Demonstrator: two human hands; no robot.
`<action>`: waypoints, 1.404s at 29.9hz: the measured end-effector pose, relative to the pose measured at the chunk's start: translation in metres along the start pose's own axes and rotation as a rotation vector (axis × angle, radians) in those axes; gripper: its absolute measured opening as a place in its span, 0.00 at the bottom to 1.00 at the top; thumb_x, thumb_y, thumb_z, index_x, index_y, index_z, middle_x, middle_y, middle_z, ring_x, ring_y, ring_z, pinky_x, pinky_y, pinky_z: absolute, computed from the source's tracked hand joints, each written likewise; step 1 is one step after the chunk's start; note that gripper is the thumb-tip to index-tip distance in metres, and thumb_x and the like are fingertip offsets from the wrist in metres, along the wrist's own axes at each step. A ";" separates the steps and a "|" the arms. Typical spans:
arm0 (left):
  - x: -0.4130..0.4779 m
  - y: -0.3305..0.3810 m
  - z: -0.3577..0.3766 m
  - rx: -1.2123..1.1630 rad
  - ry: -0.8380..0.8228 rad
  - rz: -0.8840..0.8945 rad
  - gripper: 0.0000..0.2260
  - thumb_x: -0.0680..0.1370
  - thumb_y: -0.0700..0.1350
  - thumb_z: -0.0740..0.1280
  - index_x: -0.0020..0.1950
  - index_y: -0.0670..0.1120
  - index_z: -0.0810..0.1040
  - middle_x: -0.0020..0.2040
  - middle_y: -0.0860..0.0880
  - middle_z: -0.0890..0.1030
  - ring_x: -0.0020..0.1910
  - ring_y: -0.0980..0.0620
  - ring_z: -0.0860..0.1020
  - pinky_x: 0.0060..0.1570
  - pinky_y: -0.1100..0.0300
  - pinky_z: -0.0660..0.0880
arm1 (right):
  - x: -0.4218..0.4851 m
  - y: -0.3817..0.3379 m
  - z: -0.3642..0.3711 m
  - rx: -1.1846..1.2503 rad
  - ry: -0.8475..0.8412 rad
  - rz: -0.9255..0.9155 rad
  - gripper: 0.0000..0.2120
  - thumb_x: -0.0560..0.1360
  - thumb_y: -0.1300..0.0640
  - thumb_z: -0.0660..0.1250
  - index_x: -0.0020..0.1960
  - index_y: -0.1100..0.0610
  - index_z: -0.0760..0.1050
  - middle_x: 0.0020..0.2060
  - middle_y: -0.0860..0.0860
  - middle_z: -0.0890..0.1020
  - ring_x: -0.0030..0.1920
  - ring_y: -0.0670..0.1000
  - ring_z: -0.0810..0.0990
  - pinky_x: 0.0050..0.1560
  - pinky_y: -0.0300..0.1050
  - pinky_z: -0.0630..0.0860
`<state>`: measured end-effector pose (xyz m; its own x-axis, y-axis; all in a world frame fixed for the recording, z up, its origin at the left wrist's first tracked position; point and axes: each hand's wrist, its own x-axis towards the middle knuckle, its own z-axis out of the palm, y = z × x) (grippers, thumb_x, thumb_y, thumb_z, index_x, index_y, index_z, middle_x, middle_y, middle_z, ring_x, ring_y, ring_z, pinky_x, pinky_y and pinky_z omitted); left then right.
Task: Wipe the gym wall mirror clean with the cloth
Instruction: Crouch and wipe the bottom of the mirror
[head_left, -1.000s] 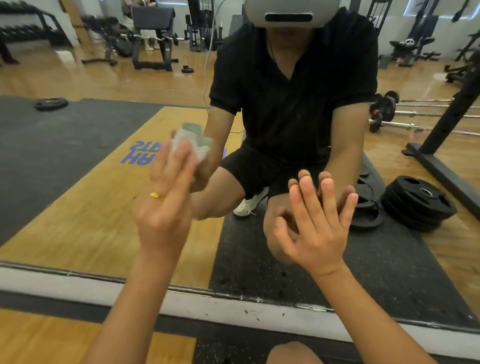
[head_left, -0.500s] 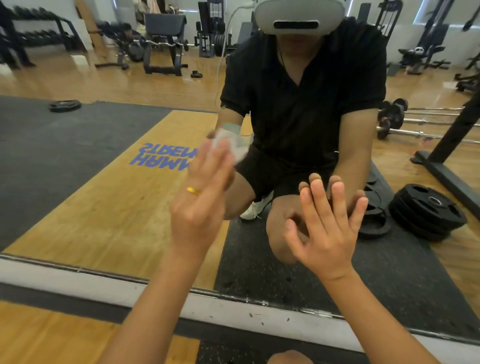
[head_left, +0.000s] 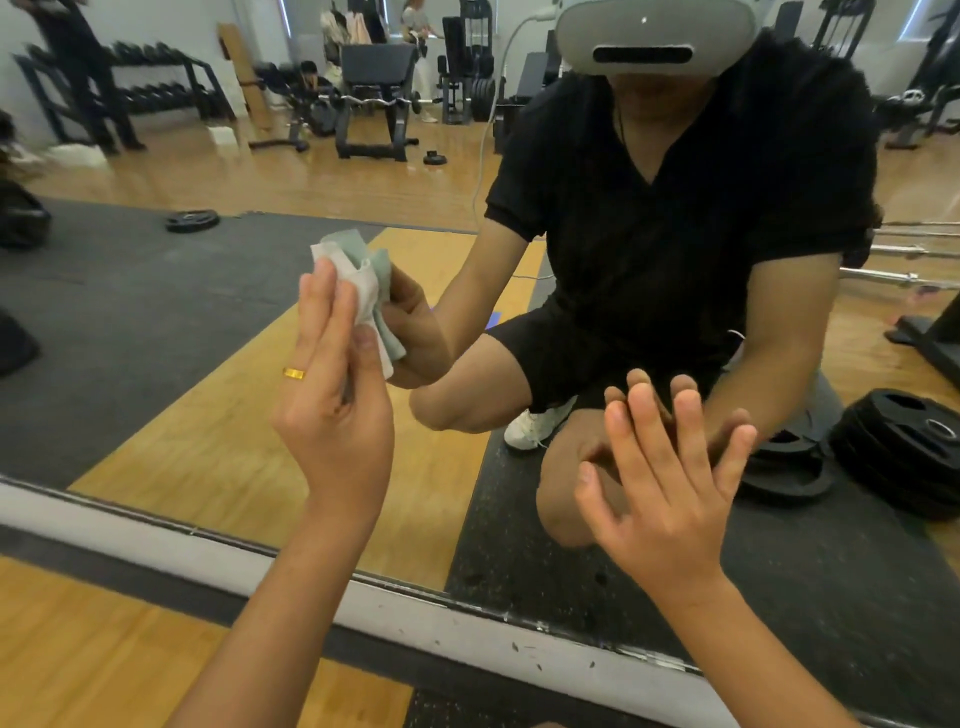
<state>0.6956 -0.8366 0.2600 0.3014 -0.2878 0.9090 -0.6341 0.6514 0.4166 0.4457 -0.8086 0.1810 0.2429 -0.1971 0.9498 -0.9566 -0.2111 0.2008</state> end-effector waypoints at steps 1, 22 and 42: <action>-0.001 0.000 0.000 0.022 0.001 0.011 0.14 0.84 0.33 0.63 0.68 0.29 0.75 0.72 0.37 0.72 0.73 0.35 0.72 0.72 0.52 0.72 | 0.000 0.000 0.000 0.011 -0.001 0.000 0.36 0.77 0.52 0.69 0.82 0.55 0.61 0.83 0.50 0.57 0.83 0.55 0.53 0.81 0.61 0.41; 0.023 -0.065 -0.023 0.034 0.014 0.184 0.12 0.84 0.33 0.63 0.67 0.30 0.75 0.70 0.38 0.72 0.72 0.40 0.72 0.69 0.44 0.75 | 0.000 0.000 0.002 -0.004 -0.039 0.006 0.34 0.79 0.49 0.64 0.82 0.58 0.61 0.83 0.53 0.58 0.83 0.58 0.51 0.79 0.65 0.41; 0.050 -0.116 -0.058 -0.196 -0.312 0.474 0.12 0.83 0.34 0.66 0.67 0.37 0.78 0.69 0.43 0.78 0.70 0.42 0.77 0.65 0.45 0.78 | 0.097 -0.176 0.085 -0.145 -0.014 0.091 0.34 0.82 0.48 0.55 0.84 0.58 0.50 0.84 0.52 0.49 0.83 0.55 0.47 0.82 0.58 0.43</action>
<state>0.8256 -0.8865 0.2564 -0.2240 -0.1073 0.9687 -0.4965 0.8678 -0.0187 0.6515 -0.8722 0.2175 0.1552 -0.2231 0.9624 -0.9877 -0.0520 0.1472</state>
